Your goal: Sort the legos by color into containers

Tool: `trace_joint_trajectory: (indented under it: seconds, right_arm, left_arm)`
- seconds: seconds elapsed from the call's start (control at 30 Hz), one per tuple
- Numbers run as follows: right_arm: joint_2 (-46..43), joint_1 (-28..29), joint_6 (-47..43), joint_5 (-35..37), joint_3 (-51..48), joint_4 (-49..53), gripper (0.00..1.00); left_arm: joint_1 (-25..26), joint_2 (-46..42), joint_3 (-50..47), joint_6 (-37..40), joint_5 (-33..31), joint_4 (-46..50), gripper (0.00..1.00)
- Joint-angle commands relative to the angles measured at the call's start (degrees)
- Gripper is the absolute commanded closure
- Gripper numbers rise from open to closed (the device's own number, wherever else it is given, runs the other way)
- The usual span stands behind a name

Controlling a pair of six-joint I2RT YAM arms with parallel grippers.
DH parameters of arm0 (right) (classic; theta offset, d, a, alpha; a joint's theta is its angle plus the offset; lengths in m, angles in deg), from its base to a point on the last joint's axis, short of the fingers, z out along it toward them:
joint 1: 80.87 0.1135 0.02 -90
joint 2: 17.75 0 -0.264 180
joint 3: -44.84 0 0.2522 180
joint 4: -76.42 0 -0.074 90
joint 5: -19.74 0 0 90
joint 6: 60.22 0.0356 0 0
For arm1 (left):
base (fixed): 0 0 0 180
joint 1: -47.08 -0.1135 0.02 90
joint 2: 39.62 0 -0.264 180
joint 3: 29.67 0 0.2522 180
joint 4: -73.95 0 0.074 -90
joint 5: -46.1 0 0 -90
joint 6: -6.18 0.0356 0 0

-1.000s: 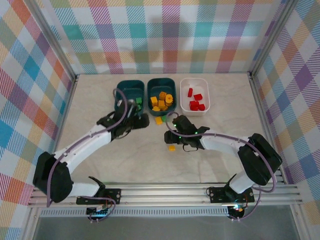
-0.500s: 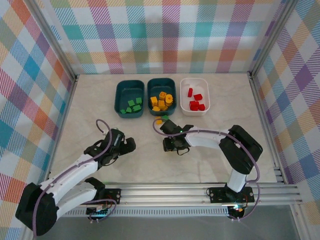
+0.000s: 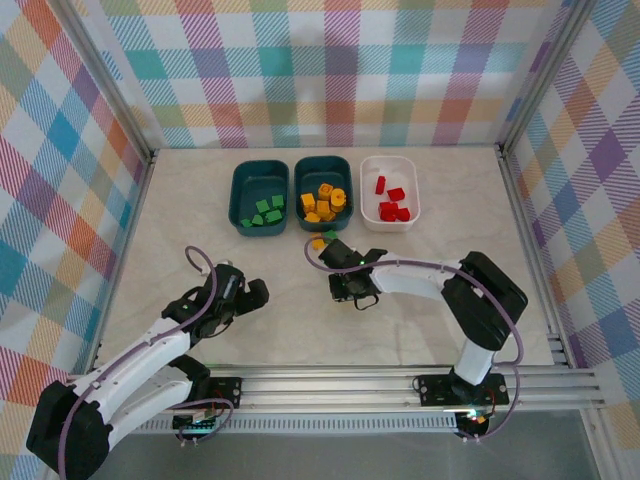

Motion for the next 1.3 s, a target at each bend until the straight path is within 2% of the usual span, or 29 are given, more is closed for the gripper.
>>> trace_joint_trajectory:
  seconds: [0.0, 0.23, 0.4, 0.73, 0.8, 0.87, 0.93, 1.03, 1.13, 1.27]
  right_arm:
    - [-2.9, 0.3, -3.4, 3.5, 3.8, 1.1, 0.73]
    - [0.0, -1.0, -10.5, 9.0, 13.3, -1.9, 0.73]
    - [4.1, -5.9, -13.0, 6.5, 20.4, -4.6, 0.73]
    - [18.3, -17.2, -15.0, -1.6, 36.8, -1.4, 0.71]
    - [21.0, -18.6, -15.4, -3.6, 40.1, -0.9, 0.65]
    - [22.2, -19.0, -16.3, -3.9, 42.2, -0.9, 0.46]
    - [22.1, -19.1, -17.1, -3.4, 43.4, -0.3, 0.38]
    - [17.9, -18.9, -16.6, -2.7, 39.4, -2.9, 0.37]
    - [10.9, -17.8, -14.9, -2.7, 29.4, -7.7, 0.38]
    - [5.2, -13.5, -12.4, -3.5, 18.3, -12.5, 0.45]
  left_arm:
    - [-0.3, 0.3, -1.0, -1.7, 1.9, -0.6, 0.01]
    - [-0.3, 7.7, -3.4, -5.2, 7.5, -7.8, 0.01]
    - [-0.2, 12.9, -1.9, -5.3, 9.5, -8.0, 0.01]
    - [-0.2, 13.2, -1.5, -4.9, 9.2, -7.8, 0.01]
    - [-0.2, 13.7, -1.1, -4.8, 9.4, -7.6, 0.01]
    - [-0.2, 13.8, -1.1, -5.1, 9.3, -7.6, 0.01]
    - [-0.2, 13.7, -1.0, -5.3, 9.3, -7.8, 0.01]
    - [-0.1, 13.4, -0.9, -5.5, 9.2, -7.8, 0.01]
    - [-0.2, 12.9, -0.9, -5.6, 8.9, -7.7, 0.01]
    - [-0.2, 12.0, -0.9, -6.1, 7.1, -7.8, 0.01]
